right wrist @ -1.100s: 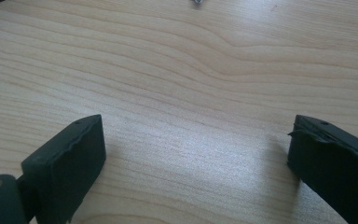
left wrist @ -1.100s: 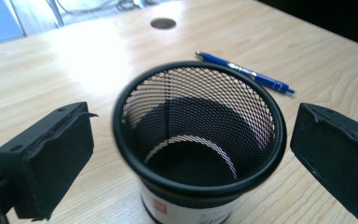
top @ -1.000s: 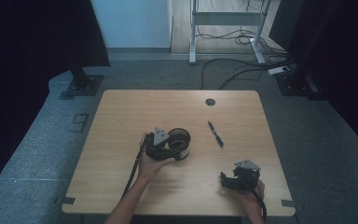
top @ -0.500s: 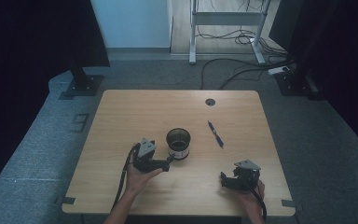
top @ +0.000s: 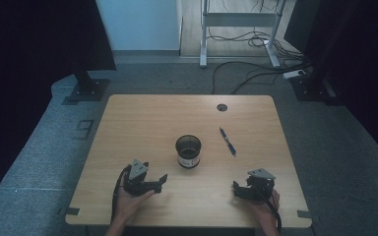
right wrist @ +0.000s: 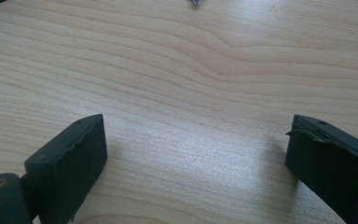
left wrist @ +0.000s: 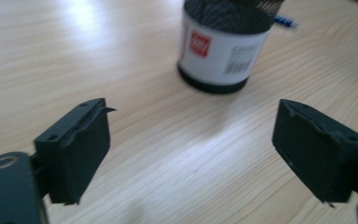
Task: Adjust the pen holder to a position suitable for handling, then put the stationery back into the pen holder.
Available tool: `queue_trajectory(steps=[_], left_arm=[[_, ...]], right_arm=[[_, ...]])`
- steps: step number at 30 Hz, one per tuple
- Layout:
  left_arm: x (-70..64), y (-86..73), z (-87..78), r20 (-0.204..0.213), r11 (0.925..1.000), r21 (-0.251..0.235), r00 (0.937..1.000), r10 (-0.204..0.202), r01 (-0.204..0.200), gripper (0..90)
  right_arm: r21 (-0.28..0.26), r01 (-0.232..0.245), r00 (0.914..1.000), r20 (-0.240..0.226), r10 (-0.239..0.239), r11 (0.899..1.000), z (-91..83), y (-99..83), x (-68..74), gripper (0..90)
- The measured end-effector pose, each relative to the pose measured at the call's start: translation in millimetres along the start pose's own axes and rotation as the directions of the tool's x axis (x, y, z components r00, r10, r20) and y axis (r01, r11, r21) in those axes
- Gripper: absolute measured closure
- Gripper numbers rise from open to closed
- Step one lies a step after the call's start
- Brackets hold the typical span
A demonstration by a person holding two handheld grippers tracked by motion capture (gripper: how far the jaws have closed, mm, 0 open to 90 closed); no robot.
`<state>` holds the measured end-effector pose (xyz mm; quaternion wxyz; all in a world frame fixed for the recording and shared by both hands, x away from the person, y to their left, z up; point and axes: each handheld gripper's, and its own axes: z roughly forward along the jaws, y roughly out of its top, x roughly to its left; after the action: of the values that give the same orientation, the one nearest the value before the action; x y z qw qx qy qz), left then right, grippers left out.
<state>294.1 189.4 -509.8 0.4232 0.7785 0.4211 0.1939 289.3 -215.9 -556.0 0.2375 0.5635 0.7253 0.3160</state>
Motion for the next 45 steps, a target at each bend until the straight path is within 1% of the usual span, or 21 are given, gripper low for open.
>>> queue_trajectory(steps=[3,5,6,7,13,16,17,19,22,23,26,31,32,35,37,40,41,42,43,44,45], left_arm=[[3.3,-1.9,-0.9,-0.002,1.0,-0.003,1.0,-0.007,0.007,12.3],[5.8,-3.9,-0.9,-0.008,1.0,0.006,1.0,-0.002,0.002,12.4],[7.0,-5.2,-1.1,-0.011,1.0,0.007,0.9999,-0.005,0.005,12.4],[9.8,-7.6,-1.9,-0.007,0.9998,0.008,0.9998,-0.017,0.017,12.5],[14.6,-10.8,-3.9,-0.014,0.9994,0.008,0.9993,-0.034,0.034,13.5],[14.4,-11.4,-3.4,-0.011,0.9993,0.012,0.9993,-0.035,0.035,13.5],[13.9,-11.4,-3.3,-0.011,0.9993,0.016,0.9994,-0.032,0.032,13.5],[12.8,-11.6,-2.5,-0.014,0.9995,0.016,0.9996,-0.027,0.027,13.5],[12.5,-12.4,-1.5,-0.01,0.9994,0.02,0.9996,-0.028,0.028,13.4],[12.0,-13.8,0.6,-0.008,0.9991,0.03,0.9996,-0.028,0.028,13.3],[10.6,-15.2,3.7,-0.013,0.9987,0.039,0.9994,-0.033,0.033,13.2],[7.2,-16.3,6.8,-0.009,0.9983,0.052,0.9997,-0.025,0.025,13.3],[6.5,-16.5,7.6,-0.01,0.9983,0.053,0.9997,-0.022,0.023,13.3],[6.4,-16.6,7.5,-0.009,0.9982,0.057,0.9997,-0.021,0.021,13.4],[7.3,-16.4,6.3,-0.009,0.9982,0.053,0.9996,-0.028,0.028,13.7],[9.3,-16.7,5.5,-0.011,0.9978,0.05,0.999,-0.044,0.045,13.7],[9.3,-16.7,5.5,-0.011,0.9978,0.05,0.999,-0.044,0.045,13.9],[9.7,-16.7,4.9,0.0,0.9973,0.052,0.9987,-0.052,0.052,13.9],[10.3,-16.5,4.1,0.028,0.9966,0.045,0.9971,-0.071,0.07,13.9],[10.3,-16.5,4.1,0.028,0.9966,0.045,0.9971,-0.071,0.07,13.9],[10.4,-16.2,3.6,0.03,0.9964,0.043,0.9968,-0.074,0.072,13.9]], right_arm=[[0.001,0.001,1.0,0.001,-0.001,1.0,-0.1,0.0,-0.1,4.4],[0.0,-0.001,1.0,0.001,0.001,1.0,0.2,0.2,-0.1,4.4],[-0.001,-0.001,1.0,0.002,0.001,1.0,0.3,0.3,-0.1,4.3],[0.001,-0.002,1.0,0.003,0.002,1.0,0.3,0.5,-0.2,4.4],[0.0,-0.003,1.0,0.005,0.003,1.0,0.6,0.7,-0.3,4.6],[-0.003,-0.004,1.0,0.008,0.004,1.0,0.2,0.7,-0.4,6.4],[-0.013,-0.004,1.0,0.007,0.004,1.0,-0.4,0.5,-0.2,10.5],[-0.019,0.004,1.0,0.003,-0.004,1.0,-0.9,0.5,0.0,12.6],[-0.019,0.005,1.0,0.002,-0.005,1.0,-0.7,0.8,-0.1,12.4],[-0.018,0.005,1.0,0.002,-0.005,1.0,-0.5,1.0,-0.1,12.4],[-0.018,0.009,1.0,-0.004,-0.009,1.0,0.0,1.5,-0.4,12.6],[-0.002,0.022,0.9997,-0.01,-0.022,1.0,-0.5,4.2,0.2,14.8],[0.003,0.035,0.9993,-0.009,-0.035,0.999,-0.6,6.0,1.6,15.6],[0.0,0.036,0.9993,-0.007,-0.036,0.999,-1.6,8.5,2.9,15.7],[-0.026,0.022,0.9996,-0.017,-0.023,0.999,-5.8,13.4,3.1,16.8],[-0.045,0.007,0.9993,-0.036,-0.009,0.999,-8.1,17.5,3.0,18.5],[-0.045,0.007,0.9993,-0.036,-0.009,0.999,-8.1,17.5,3.0,18.5],[-0.048,0.003,0.9991,-0.043,-0.005,0.999,-8.0,18.6,3.4,18.8],[-0.058,-0.001,0.9984,-0.056,-0.003,0.998,-7.3,21.4,3.4,21.1],[-0.058,-0.001,0.9984,-0.056,-0.003,0.998,-7.3,21.4,3.4,21.1],[-0.076,-0.01,0.9977,-0.068,0.005,0.997,-6.9,25.5,3.1,22.7]])
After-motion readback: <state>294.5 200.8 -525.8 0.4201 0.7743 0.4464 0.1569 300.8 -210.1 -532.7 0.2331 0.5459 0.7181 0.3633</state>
